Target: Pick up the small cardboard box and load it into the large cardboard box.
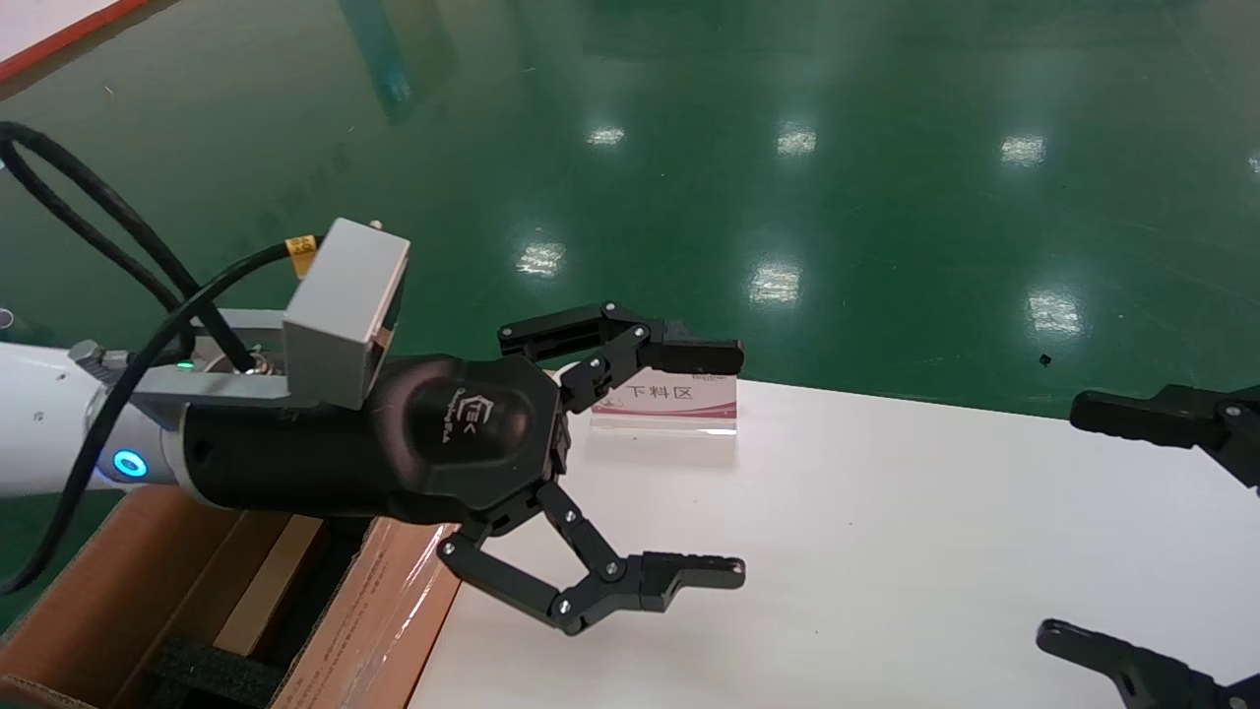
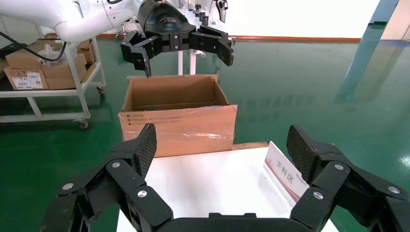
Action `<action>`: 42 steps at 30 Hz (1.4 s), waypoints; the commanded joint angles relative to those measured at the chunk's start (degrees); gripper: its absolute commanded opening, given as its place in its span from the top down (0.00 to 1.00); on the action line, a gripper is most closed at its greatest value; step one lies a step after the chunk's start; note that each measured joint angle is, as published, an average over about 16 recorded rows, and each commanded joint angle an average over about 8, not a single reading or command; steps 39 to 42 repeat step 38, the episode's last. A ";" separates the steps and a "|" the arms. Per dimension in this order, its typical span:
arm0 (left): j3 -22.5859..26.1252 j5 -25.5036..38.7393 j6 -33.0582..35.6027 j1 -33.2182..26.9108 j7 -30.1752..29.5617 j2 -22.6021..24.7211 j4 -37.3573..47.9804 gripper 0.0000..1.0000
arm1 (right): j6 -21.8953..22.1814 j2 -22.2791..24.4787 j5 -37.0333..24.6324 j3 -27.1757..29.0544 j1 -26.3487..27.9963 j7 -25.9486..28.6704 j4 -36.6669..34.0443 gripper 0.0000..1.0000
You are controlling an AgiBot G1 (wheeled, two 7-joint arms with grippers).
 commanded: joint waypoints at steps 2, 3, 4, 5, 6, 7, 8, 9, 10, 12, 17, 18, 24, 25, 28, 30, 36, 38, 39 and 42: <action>0.71 0.10 -0.06 -0.55 -0.15 -0.07 0.02 0.00 | 0.00 0.00 0.00 0.00 0.00 0.00 0.00 0.00; 0.91 0.15 -0.10 -0.70 -0.18 -0.10 0.03 0.00 | 0.00 0.00 0.00 0.00 0.00 0.00 0.00 0.00; 1.10 0.20 -0.13 -0.85 -0.22 -0.12 0.05 0.00 | 0.00 0.00 0.00 0.00 0.00 0.00 0.00 0.00; 1.27 0.25 -0.17 -0.97 -0.24 -0.14 0.06 0.00 | 0.00 0.00 0.00 0.00 0.00 0.00 0.00 0.00; 1.44 0.28 -0.20 -1.10 -0.27 -0.16 0.07 0.00 | 0.00 0.00 0.00 0.00 0.00 0.00 0.00 0.00; 1.59 0.32 -0.22 -1.21 -0.29 -0.18 0.08 0.00 | 0.00 0.00 0.00 0.00 0.00 0.00 0.00 0.00; 1.72 0.35 -0.25 -1.31 -0.31 -0.20 0.09 0.00 | 0.00 0.00 0.00 0.00 0.00 0.00 0.00 0.00; 1.85 0.38 -0.27 -1.40 -0.34 -0.21 0.10 0.00 | 0.00 0.00 0.00 0.00 0.00 0.00 0.00 0.00; 1.97 0.41 -0.29 -1.49 -0.35 -0.23 0.11 0.00 | 0.00 0.00 0.00 0.00 0.00 0.00 0.00 0.00; 2.17 0.47 -0.32 -1.65 -0.39 -0.26 0.12 0.00 | 0.00 0.00 0.00 0.00 0.00 0.00 0.00 0.00; 2.55 0.57 -0.37 -1.95 -0.46 -0.30 0.14 0.00 | -0.01 0.00 0.00 0.00 0.00 0.00 0.00 0.00; 2.61 0.59 -0.38 -2.00 -0.47 -0.31 0.14 0.00 | -0.01 0.00 0.00 0.00 0.00 0.00 0.00 0.00; 2.88 0.66 -0.42 -2.22 -0.51 -0.32 0.17 0.00 | -0.01 0.00 0.00 0.00 0.00 0.00 0.00 0.00; 2.91 0.67 -0.43 -2.25 -0.51 -0.33 0.17 0.00 | -0.01 0.00 0.00 0.00 0.00 0.00 0.00 0.00; 2.99 0.68 -0.44 -2.32 -0.52 -0.33 0.19 0.00 | -0.01 0.00 0.00 0.00 0.00 0.00 0.00 0.00; 3.04 0.69 -0.45 -2.36 -0.52 -0.34 0.19 0.00 | -0.01 0.00 0.00 0.00 0.00 0.00 0.00 0.00; 3.14 0.70 -0.48 -2.43 -0.54 -0.36 0.21 0.00 | -0.01 0.00 0.00 0.00 0.00 0.00 0.00 0.00; 3.15 0.70 -0.49 -2.44 -0.54 -0.36 0.21 0.00 | -0.01 0.00 0.00 0.00 0.00 0.00 0.00 0.00; 3.15 0.70 -0.49 -2.44 -0.54 -0.36 0.21 0.00 | -0.01 0.00 0.00 0.00 0.00 0.00 0.00 0.00; 3.15 0.70 -0.49 -2.44 -0.54 -0.36 0.21 0.00 | -0.01 0.00 0.00 0.00 0.00 0.00 0.00 0.00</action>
